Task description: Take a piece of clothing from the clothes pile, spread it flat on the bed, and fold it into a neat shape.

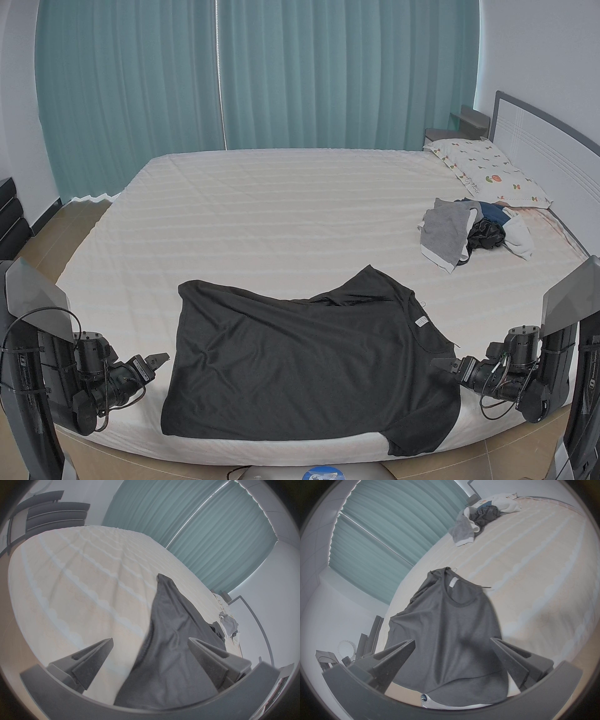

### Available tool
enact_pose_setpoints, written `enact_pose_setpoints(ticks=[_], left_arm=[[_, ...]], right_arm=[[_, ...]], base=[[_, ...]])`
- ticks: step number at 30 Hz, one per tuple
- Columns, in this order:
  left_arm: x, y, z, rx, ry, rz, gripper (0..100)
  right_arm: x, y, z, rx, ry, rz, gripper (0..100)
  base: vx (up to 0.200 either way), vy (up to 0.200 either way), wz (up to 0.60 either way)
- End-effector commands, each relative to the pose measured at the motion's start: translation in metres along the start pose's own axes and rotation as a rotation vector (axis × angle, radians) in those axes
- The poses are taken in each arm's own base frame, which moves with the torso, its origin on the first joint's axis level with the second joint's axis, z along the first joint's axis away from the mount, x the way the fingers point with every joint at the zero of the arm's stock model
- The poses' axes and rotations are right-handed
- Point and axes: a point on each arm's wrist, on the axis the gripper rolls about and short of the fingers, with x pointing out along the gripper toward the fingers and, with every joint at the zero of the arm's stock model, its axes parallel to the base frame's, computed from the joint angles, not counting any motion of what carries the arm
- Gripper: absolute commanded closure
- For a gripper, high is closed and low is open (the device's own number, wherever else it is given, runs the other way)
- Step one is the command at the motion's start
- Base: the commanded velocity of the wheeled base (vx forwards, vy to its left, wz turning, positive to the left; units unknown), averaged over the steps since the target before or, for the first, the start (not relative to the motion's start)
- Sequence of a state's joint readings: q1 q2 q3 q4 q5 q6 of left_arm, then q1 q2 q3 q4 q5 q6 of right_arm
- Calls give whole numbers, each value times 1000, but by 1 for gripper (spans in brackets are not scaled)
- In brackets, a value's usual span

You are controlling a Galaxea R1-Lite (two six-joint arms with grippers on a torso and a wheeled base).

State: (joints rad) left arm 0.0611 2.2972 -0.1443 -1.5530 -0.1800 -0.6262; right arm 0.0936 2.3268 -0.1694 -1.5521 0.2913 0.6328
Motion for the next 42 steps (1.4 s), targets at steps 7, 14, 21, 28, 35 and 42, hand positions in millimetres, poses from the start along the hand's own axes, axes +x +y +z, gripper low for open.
enact_pose_setpoints(ticks=[7,14,21,28,35,42], left_arm=[[5,2,-1,-1,-4,5,0],[8,2,-1,-29,-6,4,0],[7,1,1,-29,-13,-3,0],[9,2,0,-32,-4,-5,0],[18,0,-1,-109,1,-21,0],[21,-3,-5,-141,19,-31,0]], right_arm=[[-10,7,12,-12,-62,28,0],[-9,10,12,-18,-66,35,0],[-4,40,14,-87,-105,116,0],[42,53,23,-92,-151,74,0],[97,85,55,-93,-126,26,0],[137,110,70,-54,-76,2,0]], base=[[0,0,0],[0,0,0],[171,0,0],[0,0,0],[0,0,0],[0,0,0]])
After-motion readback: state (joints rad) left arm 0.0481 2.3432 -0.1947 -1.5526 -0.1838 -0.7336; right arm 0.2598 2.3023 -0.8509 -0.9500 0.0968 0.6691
